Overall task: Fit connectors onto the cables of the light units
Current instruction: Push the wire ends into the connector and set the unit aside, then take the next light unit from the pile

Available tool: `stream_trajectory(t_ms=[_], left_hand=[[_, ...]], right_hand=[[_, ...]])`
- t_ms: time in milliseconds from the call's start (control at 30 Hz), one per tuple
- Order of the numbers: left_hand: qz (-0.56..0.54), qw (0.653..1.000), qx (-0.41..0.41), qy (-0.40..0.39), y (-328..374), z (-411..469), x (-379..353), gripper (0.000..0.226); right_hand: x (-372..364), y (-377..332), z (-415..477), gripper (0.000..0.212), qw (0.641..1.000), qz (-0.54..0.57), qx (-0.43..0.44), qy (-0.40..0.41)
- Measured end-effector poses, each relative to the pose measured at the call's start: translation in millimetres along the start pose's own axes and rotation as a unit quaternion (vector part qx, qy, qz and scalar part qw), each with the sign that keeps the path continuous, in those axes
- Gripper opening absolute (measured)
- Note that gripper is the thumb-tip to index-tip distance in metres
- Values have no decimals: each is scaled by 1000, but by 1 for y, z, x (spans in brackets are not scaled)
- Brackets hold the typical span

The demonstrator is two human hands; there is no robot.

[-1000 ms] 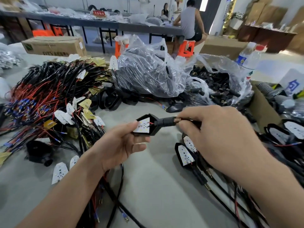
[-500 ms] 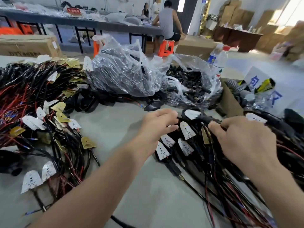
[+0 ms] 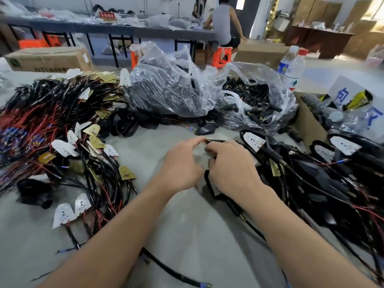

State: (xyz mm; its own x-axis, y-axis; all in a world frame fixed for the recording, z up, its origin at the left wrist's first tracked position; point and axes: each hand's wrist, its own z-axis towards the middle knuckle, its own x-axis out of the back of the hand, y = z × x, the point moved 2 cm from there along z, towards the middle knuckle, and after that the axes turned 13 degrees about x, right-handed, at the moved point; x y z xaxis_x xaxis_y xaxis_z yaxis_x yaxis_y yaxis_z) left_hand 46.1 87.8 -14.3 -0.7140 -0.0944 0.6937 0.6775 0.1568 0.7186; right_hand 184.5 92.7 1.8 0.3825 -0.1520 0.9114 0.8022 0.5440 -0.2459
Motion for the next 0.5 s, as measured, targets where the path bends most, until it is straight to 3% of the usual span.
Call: stream_trajectory(t_ms=[67, 167, 300, 400, 500], left_hand=[[42, 999, 0, 32, -16, 4, 11, 70], [131, 984, 8, 121, -47, 8, 32, 55], [300, 921, 112, 222, -87, 16, 64, 46], [374, 876, 206, 223, -107, 15, 75, 44], [380, 880, 188, 214, -108, 16, 76, 30]], right_hand=[[-19, -2, 21, 45, 999, 35, -4, -31], [-37, 4, 51, 42, 998, 44, -1, -40], [-49, 22, 85, 36, 996, -13, -18, -81], [-56, 34, 106, 41, 988, -50, -44, -139], [-63, 38, 124, 52, 985, -23, -76, -150]])
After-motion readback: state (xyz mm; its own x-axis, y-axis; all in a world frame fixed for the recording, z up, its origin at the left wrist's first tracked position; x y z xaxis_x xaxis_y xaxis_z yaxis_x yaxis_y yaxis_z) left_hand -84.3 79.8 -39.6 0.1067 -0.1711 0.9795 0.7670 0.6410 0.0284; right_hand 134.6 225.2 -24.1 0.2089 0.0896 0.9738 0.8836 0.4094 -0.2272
